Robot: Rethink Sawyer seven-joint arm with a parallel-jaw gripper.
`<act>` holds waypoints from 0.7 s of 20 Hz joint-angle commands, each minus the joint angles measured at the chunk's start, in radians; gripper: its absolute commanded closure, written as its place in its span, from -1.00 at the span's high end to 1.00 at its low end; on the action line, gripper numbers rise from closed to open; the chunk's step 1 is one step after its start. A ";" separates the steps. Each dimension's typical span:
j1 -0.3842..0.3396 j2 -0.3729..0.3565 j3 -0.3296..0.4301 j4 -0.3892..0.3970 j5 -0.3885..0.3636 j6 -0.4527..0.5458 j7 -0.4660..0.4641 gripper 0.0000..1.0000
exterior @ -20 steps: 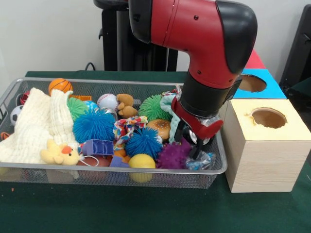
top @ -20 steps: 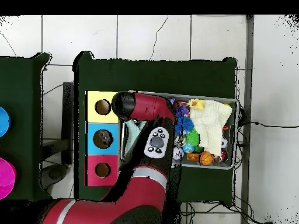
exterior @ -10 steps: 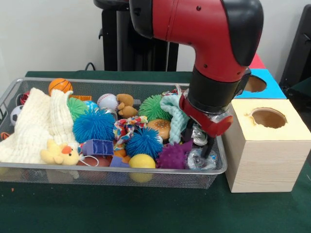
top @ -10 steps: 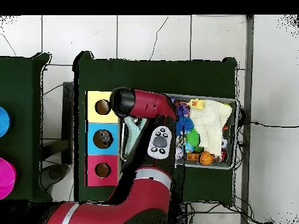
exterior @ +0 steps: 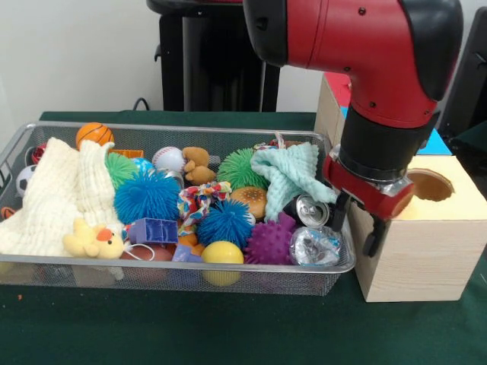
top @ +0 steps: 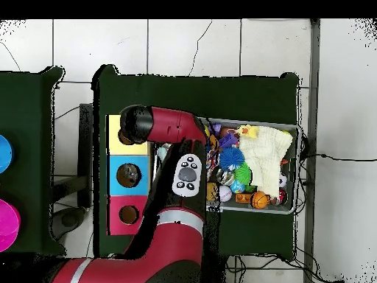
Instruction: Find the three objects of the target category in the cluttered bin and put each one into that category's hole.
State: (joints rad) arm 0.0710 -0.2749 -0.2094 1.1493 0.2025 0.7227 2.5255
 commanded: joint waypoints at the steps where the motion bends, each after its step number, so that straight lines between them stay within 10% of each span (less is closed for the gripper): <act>1: 0.010 0.131 0.146 -0.075 0.020 -0.039 0.050 1.00; 14: 0.023 0.074 0.076 -0.021 -0.027 -0.024 0.057 1.00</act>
State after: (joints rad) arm 0.0717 -0.2363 -0.2087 1.0642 0.1986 0.7221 2.5253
